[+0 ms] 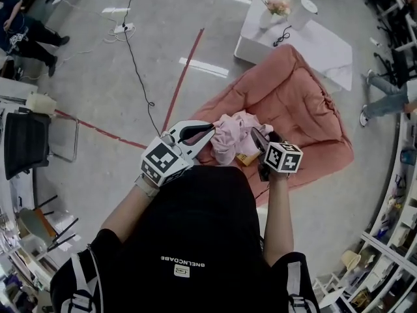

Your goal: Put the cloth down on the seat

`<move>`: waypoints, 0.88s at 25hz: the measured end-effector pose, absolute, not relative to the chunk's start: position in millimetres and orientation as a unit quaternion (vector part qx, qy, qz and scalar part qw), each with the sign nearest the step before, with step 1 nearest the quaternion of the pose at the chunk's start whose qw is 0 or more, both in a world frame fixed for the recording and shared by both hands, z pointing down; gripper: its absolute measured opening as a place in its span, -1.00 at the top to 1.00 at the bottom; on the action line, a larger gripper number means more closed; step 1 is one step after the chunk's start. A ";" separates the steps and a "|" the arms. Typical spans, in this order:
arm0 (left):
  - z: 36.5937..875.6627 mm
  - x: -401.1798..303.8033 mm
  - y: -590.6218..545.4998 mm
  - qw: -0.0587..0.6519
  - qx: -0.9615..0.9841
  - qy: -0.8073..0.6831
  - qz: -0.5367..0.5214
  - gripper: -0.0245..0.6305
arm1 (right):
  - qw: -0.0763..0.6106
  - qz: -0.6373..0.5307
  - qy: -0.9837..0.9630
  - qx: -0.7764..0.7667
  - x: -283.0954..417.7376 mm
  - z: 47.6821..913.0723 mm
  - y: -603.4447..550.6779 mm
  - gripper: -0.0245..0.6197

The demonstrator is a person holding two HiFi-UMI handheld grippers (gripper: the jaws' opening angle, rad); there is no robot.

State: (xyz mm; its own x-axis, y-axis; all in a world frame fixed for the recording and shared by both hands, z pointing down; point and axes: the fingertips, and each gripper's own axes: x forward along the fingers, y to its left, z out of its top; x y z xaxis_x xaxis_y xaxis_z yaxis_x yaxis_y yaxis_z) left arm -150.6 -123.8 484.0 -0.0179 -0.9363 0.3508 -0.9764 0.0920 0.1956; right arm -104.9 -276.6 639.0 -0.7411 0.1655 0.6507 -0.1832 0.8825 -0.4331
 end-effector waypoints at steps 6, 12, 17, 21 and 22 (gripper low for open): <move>485.2 -149.2 -133.6 0.201 0.703 -0.680 0.052 0.88 | 0.406 0.171 -0.897 0.023 -87.6 634.8 -272.7 0.09; 490.4 -146.7 -138.5 0.207 0.729 -0.650 0.057 0.88 | 0.429 0.135 -0.891 0.066 -68.4 635.4 -274.3 0.09; 488.5 -148.7 -149.1 0.208 0.749 -0.626 0.056 0.88 | 0.432 0.098 -0.890 0.108 -59.9 622.9 -282.8 0.09; 492.5 -142.6 -162.7 0.205 0.764 -0.609 0.057 0.88 | 0.408 0.110 -0.896 0.132 -51.4 611.2 -294.0 0.09; 492.7 -140.6 -164.9 0.205 0.767 -0.605 0.057 0.88 | 0.401 0.114 -0.898 0.137 -49.3 607.0 -295.4 0.09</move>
